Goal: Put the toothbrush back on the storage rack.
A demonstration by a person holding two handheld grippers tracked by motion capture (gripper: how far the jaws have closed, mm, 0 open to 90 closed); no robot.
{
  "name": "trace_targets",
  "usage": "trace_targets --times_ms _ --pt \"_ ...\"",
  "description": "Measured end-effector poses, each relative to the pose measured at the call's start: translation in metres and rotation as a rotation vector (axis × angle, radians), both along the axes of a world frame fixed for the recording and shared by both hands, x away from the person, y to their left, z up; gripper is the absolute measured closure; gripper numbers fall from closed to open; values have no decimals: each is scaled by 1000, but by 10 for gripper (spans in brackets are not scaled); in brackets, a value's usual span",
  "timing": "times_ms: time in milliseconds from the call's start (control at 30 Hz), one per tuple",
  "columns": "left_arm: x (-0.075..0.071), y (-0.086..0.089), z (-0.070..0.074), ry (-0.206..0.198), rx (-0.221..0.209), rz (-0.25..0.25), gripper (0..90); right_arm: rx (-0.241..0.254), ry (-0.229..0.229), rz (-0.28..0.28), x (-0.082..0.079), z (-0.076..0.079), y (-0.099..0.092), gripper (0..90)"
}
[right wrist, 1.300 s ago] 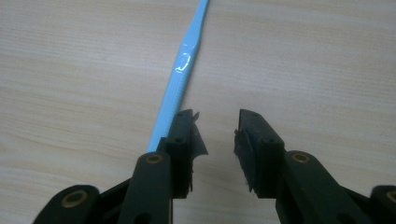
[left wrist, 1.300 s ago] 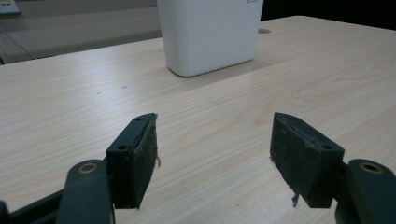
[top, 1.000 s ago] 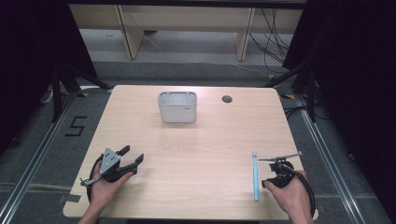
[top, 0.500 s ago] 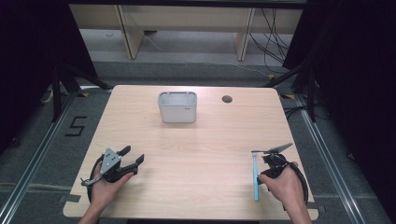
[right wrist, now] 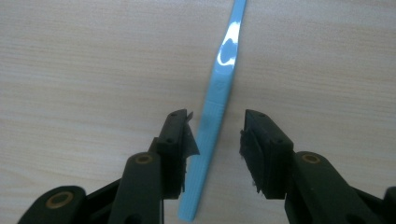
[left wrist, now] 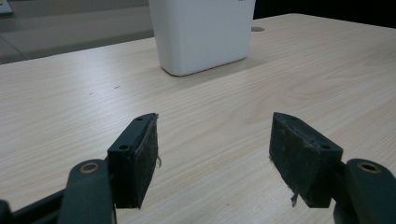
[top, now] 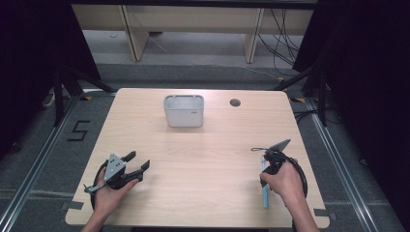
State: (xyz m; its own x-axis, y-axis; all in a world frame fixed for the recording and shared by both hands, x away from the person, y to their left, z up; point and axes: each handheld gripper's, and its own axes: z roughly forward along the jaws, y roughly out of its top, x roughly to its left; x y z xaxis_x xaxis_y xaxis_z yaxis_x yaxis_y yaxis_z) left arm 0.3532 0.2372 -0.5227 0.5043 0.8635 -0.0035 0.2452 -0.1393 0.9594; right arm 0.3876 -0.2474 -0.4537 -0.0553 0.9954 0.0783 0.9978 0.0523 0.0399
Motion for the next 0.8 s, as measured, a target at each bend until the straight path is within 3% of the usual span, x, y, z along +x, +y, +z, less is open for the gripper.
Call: trace_targets --times_ms 33,67,100,167,200,233,267,333,433,467,500,533,567,667,700,733,800 --pt "0 0 0 0 0 0 323 -16 8 -38 1 -1 4 611" --pt "0 0 0 1 0 0 323 -16 8 -38 1 -1 4 611" --pt "0 0 0 2 -1 1 323 7 11 -47 1 -3 6 613" --pt "0 0 0 2 0 1 323 -12 11 -41 3 -4 5 615" --pt "0 0 0 1 2 0 323 -31 8 -13 4 -6 3 619" --pt "0 0 0 0 2 0 323 -7 -2 -41 4 -8 5 621" --pt "0 0 0 5 8 0 323 -39 15 -25 5 -8 5 625" --pt "0 0 0 0 1 -1 323 -54 25 -89 8 -9 12 635" --pt "0 0 0 2 0 1 323 -24 0 -59 9 -12 8 642" --pt "0 0 0 2 2 1 323 -58 5 -18 9 -12 8 645" --pt "0 0 0 1 2 0 323 -62 1 -47 9 -13 9 651" --pt "0 -1 0 0 0 -1 323 -16 -2 -38 9 -14 8 654" --pt "0 -1 0 -1 -1 -1 323 -46 37 -52 10 -11 10 658" --pt "0 0 0 0 1 -3 323 -70 32 -18 10 -13 9 671" --pt "0 0 0 1 1 -3 323 -79 37 -39 11 -12 11 674" --pt "0 0 0 1 0 -3 324 -75 43 -13 11 -13 9 677" --pt "0 -1 0 1 -2 -4 323 -85 36 -24 11 -14 10 679"
